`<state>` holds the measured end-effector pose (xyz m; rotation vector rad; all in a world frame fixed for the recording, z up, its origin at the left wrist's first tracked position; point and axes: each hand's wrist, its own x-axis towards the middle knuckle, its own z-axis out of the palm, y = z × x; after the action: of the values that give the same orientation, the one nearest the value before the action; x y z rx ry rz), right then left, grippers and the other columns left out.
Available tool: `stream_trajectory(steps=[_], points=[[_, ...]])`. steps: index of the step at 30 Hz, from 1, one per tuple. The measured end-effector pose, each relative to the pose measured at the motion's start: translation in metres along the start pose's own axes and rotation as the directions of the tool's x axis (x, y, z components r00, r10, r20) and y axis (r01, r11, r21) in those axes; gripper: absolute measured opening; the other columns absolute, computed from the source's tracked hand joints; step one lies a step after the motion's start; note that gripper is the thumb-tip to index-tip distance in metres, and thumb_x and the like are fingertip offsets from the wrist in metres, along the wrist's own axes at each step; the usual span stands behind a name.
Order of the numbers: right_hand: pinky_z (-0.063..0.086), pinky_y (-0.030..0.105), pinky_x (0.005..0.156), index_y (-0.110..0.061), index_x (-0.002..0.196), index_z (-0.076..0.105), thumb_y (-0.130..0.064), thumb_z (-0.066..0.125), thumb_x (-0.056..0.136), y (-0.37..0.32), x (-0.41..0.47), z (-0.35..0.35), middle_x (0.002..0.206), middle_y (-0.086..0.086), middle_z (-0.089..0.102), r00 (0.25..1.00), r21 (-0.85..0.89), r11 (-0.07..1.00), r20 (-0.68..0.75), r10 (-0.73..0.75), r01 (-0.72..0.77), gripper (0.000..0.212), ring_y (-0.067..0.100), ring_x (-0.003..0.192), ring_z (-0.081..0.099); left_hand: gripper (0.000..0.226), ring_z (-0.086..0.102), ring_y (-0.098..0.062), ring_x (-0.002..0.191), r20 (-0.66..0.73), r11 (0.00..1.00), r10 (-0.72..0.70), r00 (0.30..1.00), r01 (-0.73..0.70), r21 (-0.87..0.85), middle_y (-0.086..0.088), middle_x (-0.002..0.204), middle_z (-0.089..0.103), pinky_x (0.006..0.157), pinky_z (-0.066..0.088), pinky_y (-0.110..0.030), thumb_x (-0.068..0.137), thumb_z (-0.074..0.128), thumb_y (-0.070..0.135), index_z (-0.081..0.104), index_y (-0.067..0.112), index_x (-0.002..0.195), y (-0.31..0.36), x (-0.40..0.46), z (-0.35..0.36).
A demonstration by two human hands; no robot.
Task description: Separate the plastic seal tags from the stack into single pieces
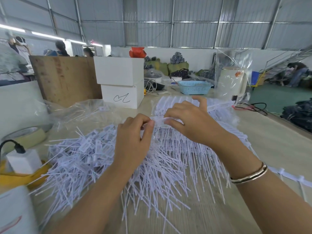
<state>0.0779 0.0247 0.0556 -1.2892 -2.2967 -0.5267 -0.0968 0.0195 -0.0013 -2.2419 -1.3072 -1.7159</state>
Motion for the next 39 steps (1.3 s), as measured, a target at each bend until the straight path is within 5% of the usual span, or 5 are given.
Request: stream_trajectory(steps=[9, 20, 30, 35, 39], points=[[0.009, 0.042, 0.098, -0.034, 0.088, 0.068, -0.048, 0.044, 0.095, -0.012, -0.001, 0.004, 0.066, -0.013, 0.046, 0.998, -0.059, 0.998, -0.056, -0.035, 0.032, 0.028, 0.012, 0.088, 0.051, 0.049, 0.051, -0.018, 0.059, -0.005, 0.999, 0.001, 1.0, -0.001, 0.047, 0.001, 0.061, 0.057, 0.062, 0.044, -0.037, 0.089, 0.051, 0.055, 0.062, 0.009, 0.072, -0.005, 0.001, 0.002], [0.021, 0.041, 0.091, -0.027, 0.074, 0.073, -0.035, 0.055, 0.09, -0.022, -0.001, 0.009, 0.061, -0.008, 0.056, 0.893, -0.104, 0.992, -0.436, -0.114, 0.076, 0.025, 0.019, 0.072, 0.058, 0.043, 0.046, 0.004, 0.05, 0.102, 0.77, -0.392, 0.914, 0.386, -0.508, 0.013, 0.057, 0.058, 0.048, 0.034, -0.007, 0.095, 0.047, 0.041, 0.056, 0.01, 0.067, 0.002, 0.002, 0.009], [0.019, 0.038, 0.091, -0.027, 0.075, 0.071, -0.038, 0.051, 0.091, -0.02, 0.0, 0.014, 0.064, -0.01, 0.057, 0.904, -0.055, 0.997, -0.423, -0.069, 0.05, 0.028, 0.017, 0.073, 0.056, 0.036, 0.051, 0.003, 0.058, 0.046, 0.792, -0.38, 0.924, 0.351, -0.5, 0.016, 0.062, 0.059, 0.054, 0.037, -0.009, 0.098, 0.043, 0.037, 0.052, 0.017, 0.069, 0.011, 0.0, 0.013], [0.011, 0.027, 0.09, -0.025, 0.083, 0.071, -0.055, 0.041, 0.09, -0.004, 0.001, 0.002, 0.081, -0.013, 0.066, 0.937, 0.288, 0.955, -0.309, 0.162, -0.07, 0.043, 0.008, 0.086, 0.054, 0.041, 0.062, -0.013, 0.079, 0.123, 0.684, -0.501, 0.857, 0.479, -0.551, 0.014, 0.079, 0.067, 0.075, 0.05, -0.041, 0.098, 0.04, 0.043, 0.064, 0.014, 0.082, -0.002, 0.004, 0.002], [0.011, 0.033, 0.091, -0.028, 0.087, 0.065, -0.041, 0.051, 0.094, 0.011, 0.0, -0.007, 0.073, -0.013, 0.06, 0.94, 0.162, 0.981, -0.307, 0.15, -0.104, 0.021, 0.006, 0.081, 0.044, 0.046, 0.041, -0.006, 0.053, 0.025, 0.898, -0.377, 0.926, 0.372, -0.235, 0.008, 0.055, 0.041, 0.064, 0.032, -0.026, 0.094, 0.047, 0.046, 0.045, 0.013, 0.061, -0.019, 0.005, -0.005]])
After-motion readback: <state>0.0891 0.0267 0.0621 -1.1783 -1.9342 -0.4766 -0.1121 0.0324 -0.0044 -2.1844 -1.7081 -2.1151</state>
